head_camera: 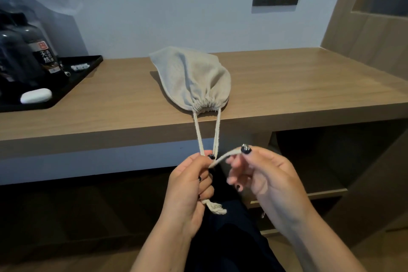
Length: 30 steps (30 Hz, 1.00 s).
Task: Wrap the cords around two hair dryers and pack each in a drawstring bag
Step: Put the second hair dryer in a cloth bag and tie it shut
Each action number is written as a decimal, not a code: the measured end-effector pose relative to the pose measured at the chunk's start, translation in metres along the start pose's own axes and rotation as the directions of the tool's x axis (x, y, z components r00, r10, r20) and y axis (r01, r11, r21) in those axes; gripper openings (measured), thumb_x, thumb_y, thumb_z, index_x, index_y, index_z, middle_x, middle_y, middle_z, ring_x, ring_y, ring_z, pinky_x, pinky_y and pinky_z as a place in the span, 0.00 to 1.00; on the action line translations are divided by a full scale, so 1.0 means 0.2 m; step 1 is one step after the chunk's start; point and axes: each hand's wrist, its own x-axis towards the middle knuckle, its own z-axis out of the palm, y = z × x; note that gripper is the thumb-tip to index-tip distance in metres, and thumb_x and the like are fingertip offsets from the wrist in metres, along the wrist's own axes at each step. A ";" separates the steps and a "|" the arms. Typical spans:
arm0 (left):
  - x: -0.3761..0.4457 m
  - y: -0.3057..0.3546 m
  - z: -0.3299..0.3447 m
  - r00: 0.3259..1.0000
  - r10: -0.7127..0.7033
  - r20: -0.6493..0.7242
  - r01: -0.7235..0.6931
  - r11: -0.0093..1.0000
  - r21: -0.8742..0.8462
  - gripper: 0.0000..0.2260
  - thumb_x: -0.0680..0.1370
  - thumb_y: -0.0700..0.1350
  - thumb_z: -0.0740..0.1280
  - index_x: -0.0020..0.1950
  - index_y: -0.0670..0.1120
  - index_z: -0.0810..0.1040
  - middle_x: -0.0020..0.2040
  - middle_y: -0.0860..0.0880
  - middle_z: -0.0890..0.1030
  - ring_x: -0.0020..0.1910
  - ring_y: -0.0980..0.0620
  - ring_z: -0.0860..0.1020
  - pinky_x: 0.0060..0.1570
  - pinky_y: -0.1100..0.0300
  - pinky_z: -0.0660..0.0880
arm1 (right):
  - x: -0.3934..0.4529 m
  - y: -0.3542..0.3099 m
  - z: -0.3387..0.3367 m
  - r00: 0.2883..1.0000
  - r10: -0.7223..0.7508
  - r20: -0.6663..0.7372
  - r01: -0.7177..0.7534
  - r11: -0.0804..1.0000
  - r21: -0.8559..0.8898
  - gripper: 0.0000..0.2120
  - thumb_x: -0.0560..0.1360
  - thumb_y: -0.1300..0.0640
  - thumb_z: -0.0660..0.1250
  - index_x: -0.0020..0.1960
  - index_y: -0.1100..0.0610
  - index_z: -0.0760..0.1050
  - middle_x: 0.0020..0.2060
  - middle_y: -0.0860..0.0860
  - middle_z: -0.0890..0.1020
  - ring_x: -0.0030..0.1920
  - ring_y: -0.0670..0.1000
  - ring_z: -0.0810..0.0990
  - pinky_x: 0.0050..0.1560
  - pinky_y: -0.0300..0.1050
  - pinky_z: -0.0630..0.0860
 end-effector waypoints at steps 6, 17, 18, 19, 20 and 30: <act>-0.03 0.05 -0.03 0.996 -0.019 0.085 0.021 0.999 -0.025 0.04 0.71 0.41 0.67 0.40 0.42 0.82 0.25 0.51 0.62 0.19 0.58 0.58 0.19 0.66 0.52 | 0.14 -0.02 0.09 0.997 0.032 -0.071 -0.029 0.999 0.043 0.15 0.73 0.54 0.63 0.44 0.66 0.80 0.38 0.56 0.84 0.28 0.49 0.78 0.28 0.37 0.70; -0.03 0.08 -0.07 0.990 -0.106 0.093 0.117 0.986 -0.118 0.05 0.76 0.43 0.63 0.43 0.42 0.74 0.25 0.52 0.61 0.18 0.59 0.57 0.18 0.67 0.53 | 0.30 0.09 0.08 0.991 -0.128 -0.031 0.083 0.792 -0.605 0.10 0.77 0.56 0.65 0.40 0.55 0.82 0.33 0.55 0.84 0.26 0.52 0.81 0.30 0.43 0.71; -0.03 0.08 -0.07 0.991 -0.110 0.073 0.117 0.988 -0.098 0.06 0.78 0.43 0.62 0.45 0.41 0.75 0.25 0.52 0.62 0.19 0.59 0.58 0.18 0.67 0.53 | 0.30 0.11 0.07 0.988 -0.157 -0.007 0.111 0.727 -0.678 0.11 0.78 0.55 0.64 0.40 0.54 0.81 0.31 0.55 0.83 0.26 0.50 0.81 0.31 0.45 0.73; -0.03 0.08 -0.08 0.993 -0.108 0.053 0.112 0.991 -0.079 0.07 0.79 0.43 0.62 0.46 0.40 0.76 0.25 0.52 0.62 0.19 0.59 0.58 0.19 0.67 0.53 | 0.30 0.12 0.06 0.982 -0.186 0.024 0.141 0.648 -0.748 0.12 0.79 0.54 0.62 0.39 0.52 0.80 0.30 0.53 0.82 0.27 0.48 0.80 0.33 0.48 0.75; -0.03 0.07 -0.08 0.994 -0.102 0.036 0.104 0.993 -0.063 0.07 0.79 0.42 0.62 0.46 0.40 0.76 0.25 0.52 0.63 0.19 0.59 0.58 0.19 0.67 0.53 | 0.29 0.13 0.05 0.976 -0.208 0.065 0.173 0.558 -0.812 0.12 0.79 0.52 0.60 0.40 0.52 0.78 0.30 0.51 0.81 0.29 0.48 0.80 0.35 0.50 0.76; -0.01 0.09 -0.09 0.985 0.025 -0.168 -0.043 0.994 -0.101 0.04 0.77 0.36 0.64 0.46 0.39 0.78 0.28 0.49 0.68 0.21 0.59 0.61 0.19 0.68 0.57 | 0.25 0.18 0.01 0.924 -0.200 0.327 0.375 0.306 -0.875 0.07 0.79 0.47 0.61 0.51 0.47 0.63 0.35 0.46 0.75 0.34 0.48 0.73 0.35 0.46 0.68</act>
